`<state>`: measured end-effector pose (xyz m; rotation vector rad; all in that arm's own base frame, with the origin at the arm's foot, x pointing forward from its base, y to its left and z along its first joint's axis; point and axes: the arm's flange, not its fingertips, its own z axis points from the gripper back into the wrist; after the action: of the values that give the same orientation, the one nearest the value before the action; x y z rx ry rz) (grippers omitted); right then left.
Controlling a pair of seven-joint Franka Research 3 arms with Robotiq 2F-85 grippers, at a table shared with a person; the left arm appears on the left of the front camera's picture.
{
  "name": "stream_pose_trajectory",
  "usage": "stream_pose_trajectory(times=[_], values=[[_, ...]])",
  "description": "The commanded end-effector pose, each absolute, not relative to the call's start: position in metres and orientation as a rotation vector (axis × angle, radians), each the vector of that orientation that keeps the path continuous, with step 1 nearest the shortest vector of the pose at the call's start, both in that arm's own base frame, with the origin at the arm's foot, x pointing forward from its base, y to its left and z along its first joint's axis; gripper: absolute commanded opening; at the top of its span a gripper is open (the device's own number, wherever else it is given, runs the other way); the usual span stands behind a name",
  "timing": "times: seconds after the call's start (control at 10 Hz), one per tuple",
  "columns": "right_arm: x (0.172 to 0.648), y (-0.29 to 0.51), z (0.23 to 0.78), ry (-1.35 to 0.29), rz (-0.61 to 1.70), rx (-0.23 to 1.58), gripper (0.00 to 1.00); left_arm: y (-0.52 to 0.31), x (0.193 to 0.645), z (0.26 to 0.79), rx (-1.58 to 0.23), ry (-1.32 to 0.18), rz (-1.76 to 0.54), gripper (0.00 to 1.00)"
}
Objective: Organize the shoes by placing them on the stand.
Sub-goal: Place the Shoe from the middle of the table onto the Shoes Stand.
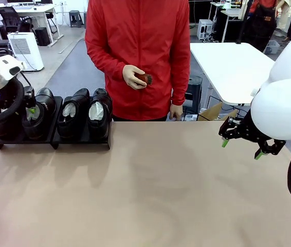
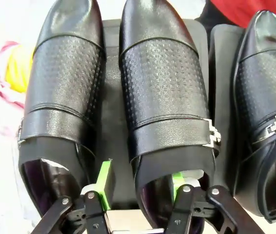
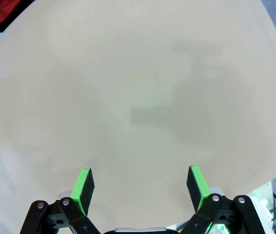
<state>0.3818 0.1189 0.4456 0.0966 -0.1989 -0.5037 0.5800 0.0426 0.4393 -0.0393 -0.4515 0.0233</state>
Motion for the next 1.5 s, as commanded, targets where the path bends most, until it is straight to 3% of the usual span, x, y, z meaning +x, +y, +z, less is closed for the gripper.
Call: stream_pose_trajectory(times=[0.0,1.4], values=[[0.3831,0.1183,0.4473,-0.202,-0.491,0.096,1.00,0.0481,0.5836,0.4335,-0.033,-0.447,0.023,0.57],[0.3831,0.1183,0.4473,-0.202,-0.491,0.096,1.00,0.0481,0.5836,0.4335,-0.033,-0.447,0.023,0.57]])
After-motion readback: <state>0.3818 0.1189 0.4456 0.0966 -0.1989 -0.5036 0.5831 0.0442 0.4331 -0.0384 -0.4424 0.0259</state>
